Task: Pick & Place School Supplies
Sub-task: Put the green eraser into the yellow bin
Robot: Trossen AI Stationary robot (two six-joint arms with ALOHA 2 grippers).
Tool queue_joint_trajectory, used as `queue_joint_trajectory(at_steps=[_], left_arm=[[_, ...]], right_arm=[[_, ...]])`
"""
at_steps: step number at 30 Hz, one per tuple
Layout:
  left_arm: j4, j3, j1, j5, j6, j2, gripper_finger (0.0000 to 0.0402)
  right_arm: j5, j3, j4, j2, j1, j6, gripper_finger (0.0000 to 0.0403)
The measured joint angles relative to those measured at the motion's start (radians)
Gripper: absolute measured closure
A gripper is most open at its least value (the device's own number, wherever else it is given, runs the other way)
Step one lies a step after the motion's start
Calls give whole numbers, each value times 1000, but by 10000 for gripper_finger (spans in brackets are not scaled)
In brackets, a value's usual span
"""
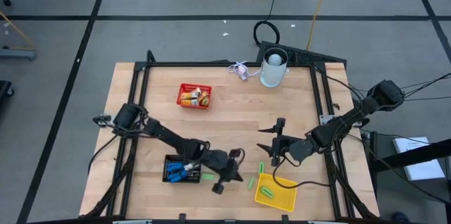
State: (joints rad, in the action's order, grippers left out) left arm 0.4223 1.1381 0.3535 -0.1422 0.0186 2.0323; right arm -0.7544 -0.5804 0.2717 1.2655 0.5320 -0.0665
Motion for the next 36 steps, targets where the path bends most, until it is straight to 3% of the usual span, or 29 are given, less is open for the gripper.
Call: queue_joint_trajectory(at_steps=[6, 12, 18, 22, 29, 36], left_arm=[[-174, 0, 14, 27, 63, 0, 346], [-165, 1, -3, 73, -17, 0, 235], [-164, 8, 23, 60, 161, 0, 142], [-189, 8, 47, 96, 288, -1, 135], [-268, 8, 45, 276, 282, -1, 164], [-270, 8, 26, 331, 263, -1, 169]], right_arm=[[0, 0, -13, 0, 0, 1, 154], [0, 0, -13, 0, 0, 0, 154], [0, 0, -22, 0, 0, -5, 154], [10, 0, -23, 0, 0, -16, 154], [383, -1, 22, 3, -7, 88, 154], [535, -2, 103, 6, 45, 190, 154]])
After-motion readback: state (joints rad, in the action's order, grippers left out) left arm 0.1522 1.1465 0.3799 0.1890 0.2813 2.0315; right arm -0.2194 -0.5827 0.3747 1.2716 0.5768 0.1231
